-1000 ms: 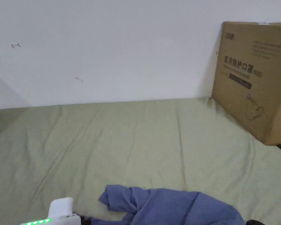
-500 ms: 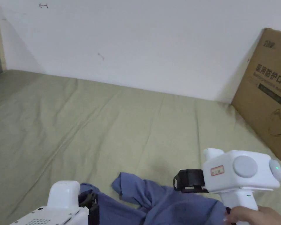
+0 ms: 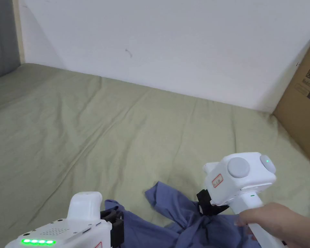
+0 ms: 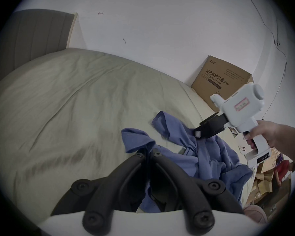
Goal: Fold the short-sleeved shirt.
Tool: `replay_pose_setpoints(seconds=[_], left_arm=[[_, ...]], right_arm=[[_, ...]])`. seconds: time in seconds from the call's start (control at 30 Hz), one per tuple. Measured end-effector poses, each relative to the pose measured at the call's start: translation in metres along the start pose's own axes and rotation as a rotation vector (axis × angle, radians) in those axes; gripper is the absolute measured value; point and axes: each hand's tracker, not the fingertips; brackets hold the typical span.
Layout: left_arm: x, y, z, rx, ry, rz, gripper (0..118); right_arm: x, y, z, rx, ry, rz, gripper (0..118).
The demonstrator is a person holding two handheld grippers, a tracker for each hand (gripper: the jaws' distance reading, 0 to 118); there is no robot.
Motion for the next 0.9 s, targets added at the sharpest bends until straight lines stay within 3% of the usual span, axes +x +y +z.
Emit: replay_pose_setpoints(seconds=[0.1,0.23,0.4,0.7,0.9], left_arm=[[-0.005,0.0,0.002,-0.016,0.015,0.031,3],[0.001,0.011,0.037,0.007,0.018,0.07,3],[0.039,0.065,0.106,0.08,0.057,-0.153,3],[0.109,0.226,0.223,0.282,0.054,-0.229,3],[0.154,0.306,0.249,0.346,0.066,-0.247,3]], right_arm=[[0.011,-0.013,0.027,0.065,0.085,-0.08,5],[0.034,-0.046,0.098,0.248,0.105,-0.198,5],[0.068,-0.085,0.215,0.415,0.112,-0.238,5],[0.085,-0.111,0.389,0.703,0.096,-0.334,5],[0.084,-0.081,0.473,0.837,0.05,-0.319,5]])
